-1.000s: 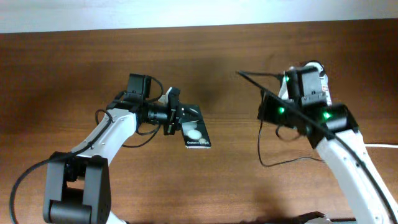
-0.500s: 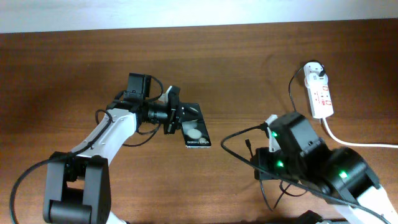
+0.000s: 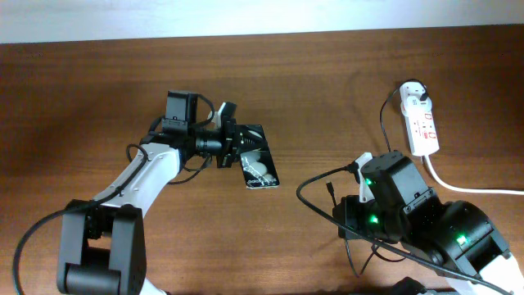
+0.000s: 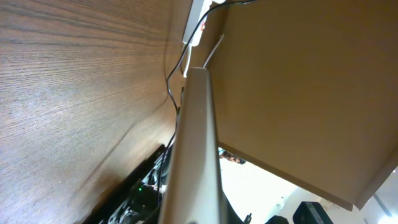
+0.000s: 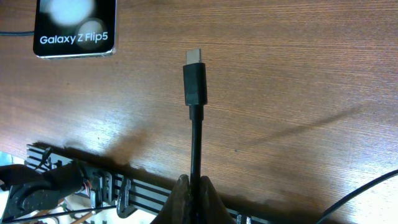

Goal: Plug charger to phone and switch on socket
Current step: 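Carry the plug toward the phone's bottom port held by the left gripper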

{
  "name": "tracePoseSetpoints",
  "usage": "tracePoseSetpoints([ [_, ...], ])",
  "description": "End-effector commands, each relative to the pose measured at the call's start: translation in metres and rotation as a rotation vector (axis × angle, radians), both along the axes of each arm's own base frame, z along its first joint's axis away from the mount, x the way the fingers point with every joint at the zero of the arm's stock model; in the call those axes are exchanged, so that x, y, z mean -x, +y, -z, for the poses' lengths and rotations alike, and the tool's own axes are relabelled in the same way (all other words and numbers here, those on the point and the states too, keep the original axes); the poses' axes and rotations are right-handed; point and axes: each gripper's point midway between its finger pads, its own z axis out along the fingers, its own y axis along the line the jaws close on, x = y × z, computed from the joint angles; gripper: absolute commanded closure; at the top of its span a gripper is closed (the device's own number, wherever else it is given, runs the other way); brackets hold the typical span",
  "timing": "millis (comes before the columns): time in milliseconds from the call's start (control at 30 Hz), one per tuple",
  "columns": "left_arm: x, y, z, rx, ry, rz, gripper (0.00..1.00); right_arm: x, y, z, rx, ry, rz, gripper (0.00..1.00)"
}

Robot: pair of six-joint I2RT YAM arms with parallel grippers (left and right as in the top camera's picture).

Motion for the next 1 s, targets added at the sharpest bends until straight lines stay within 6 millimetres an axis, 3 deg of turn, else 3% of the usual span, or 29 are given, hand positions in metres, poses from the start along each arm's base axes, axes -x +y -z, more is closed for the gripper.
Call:
tracePoseSetpoints([
  [0,-0.003,0.000,-0.009,0.023,-0.009,0.005,1.00,-0.001,0.000,-0.001,0.003,-0.009,0.007,0.96],
  [133,-0.003,0.000,-0.009,0.023,-0.009,0.005,1.00,0.004,0.006,-0.002,-0.032,0.014,-0.017,0.96],
  [233,-0.019,-0.002,-0.021,0.042,-0.150,-0.005,1.00,0.008,0.008,-0.002,-0.041,0.028,-0.030,0.96],
  [367,-0.032,-0.001,-0.022,0.023,-0.139,-0.067,1.00,0.014,0.012,-0.002,-0.062,0.049,-0.064,0.96],
  [500,-0.033,-0.001,-0.024,0.032,-0.102,-0.082,1.00,0.001,0.020,0.003,-0.029,0.009,-0.155,0.96],
  [667,-0.032,-0.001,-0.024,0.036,-0.101,-0.076,1.00,-0.023,0.056,0.017,-0.109,0.066,-0.203,0.96],
  [967,-0.032,-0.001,-0.024,0.036,-0.101,-0.077,1.00,-0.031,0.071,0.004,-0.215,0.074,-0.150,0.96],
])
